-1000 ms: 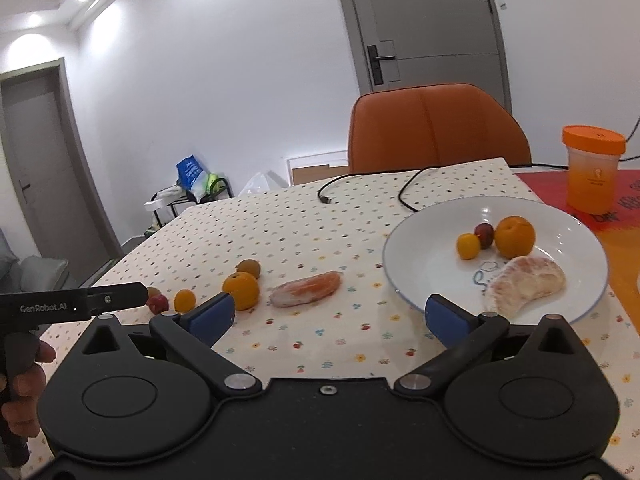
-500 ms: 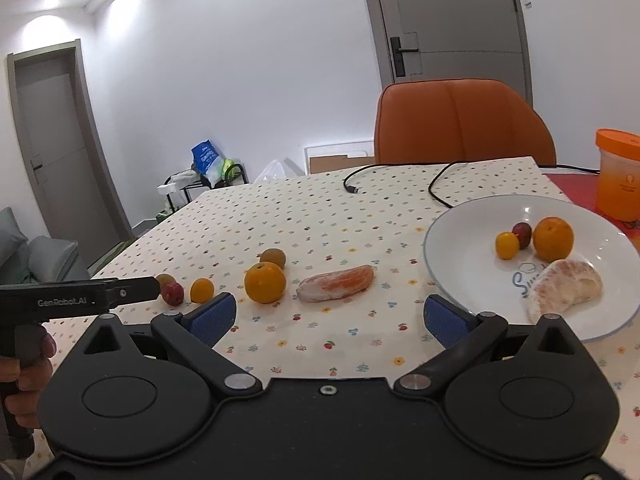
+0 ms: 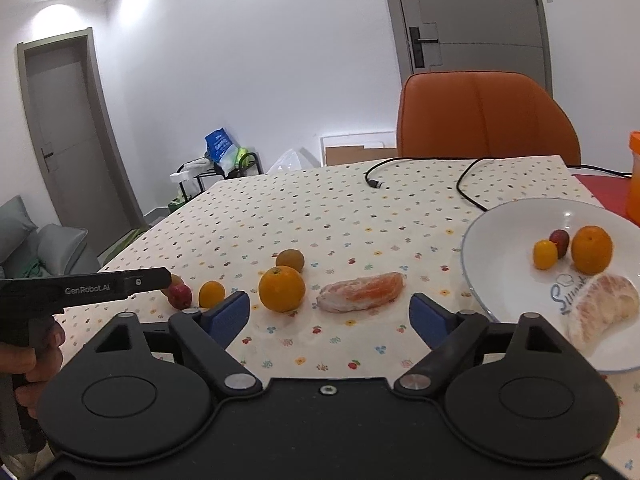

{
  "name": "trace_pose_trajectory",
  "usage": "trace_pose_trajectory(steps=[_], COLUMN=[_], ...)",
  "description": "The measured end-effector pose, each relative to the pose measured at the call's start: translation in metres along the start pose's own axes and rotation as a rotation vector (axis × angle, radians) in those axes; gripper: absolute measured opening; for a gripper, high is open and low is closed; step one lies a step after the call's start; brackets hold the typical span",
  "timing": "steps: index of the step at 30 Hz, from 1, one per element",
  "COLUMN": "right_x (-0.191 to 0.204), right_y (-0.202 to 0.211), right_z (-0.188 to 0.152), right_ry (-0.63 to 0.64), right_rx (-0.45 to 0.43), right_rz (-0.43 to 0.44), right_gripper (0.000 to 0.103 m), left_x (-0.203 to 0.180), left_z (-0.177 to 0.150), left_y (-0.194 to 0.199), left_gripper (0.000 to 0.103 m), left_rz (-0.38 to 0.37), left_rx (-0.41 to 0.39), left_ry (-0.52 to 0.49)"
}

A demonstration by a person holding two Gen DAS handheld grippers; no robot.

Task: Organize fruits
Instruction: 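Grasp the brown round fruit with the left tool while the right tool moves toward the orange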

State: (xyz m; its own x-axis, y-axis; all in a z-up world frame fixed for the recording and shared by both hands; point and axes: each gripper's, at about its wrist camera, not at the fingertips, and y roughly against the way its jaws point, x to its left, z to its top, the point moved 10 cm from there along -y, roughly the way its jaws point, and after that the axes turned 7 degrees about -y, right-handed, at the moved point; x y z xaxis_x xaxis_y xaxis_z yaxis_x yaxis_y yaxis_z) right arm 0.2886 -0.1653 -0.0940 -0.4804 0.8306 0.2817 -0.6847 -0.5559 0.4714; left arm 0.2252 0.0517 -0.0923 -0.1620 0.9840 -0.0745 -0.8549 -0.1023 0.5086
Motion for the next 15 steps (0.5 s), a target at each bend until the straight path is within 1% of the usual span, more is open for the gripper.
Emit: trace_pose_trajectory(steps=[10, 15], right_x=[0.012, 0.020], right_y=[-0.018, -0.029], right_z=[0.006, 0.009], right_ry=[0.011, 0.034], right_rx=[0.014, 0.033], right_rz=[0.041, 0.052], right_gripper=[0.084, 0.081], left_x=[0.009, 0.009], left_z=[0.003, -0.003], left_y=[-0.014, -0.023], left_gripper=[0.033, 0.032], left_rz=[0.043, 0.030], left_rx=[0.015, 0.042], left_ry=[0.002, 0.013])
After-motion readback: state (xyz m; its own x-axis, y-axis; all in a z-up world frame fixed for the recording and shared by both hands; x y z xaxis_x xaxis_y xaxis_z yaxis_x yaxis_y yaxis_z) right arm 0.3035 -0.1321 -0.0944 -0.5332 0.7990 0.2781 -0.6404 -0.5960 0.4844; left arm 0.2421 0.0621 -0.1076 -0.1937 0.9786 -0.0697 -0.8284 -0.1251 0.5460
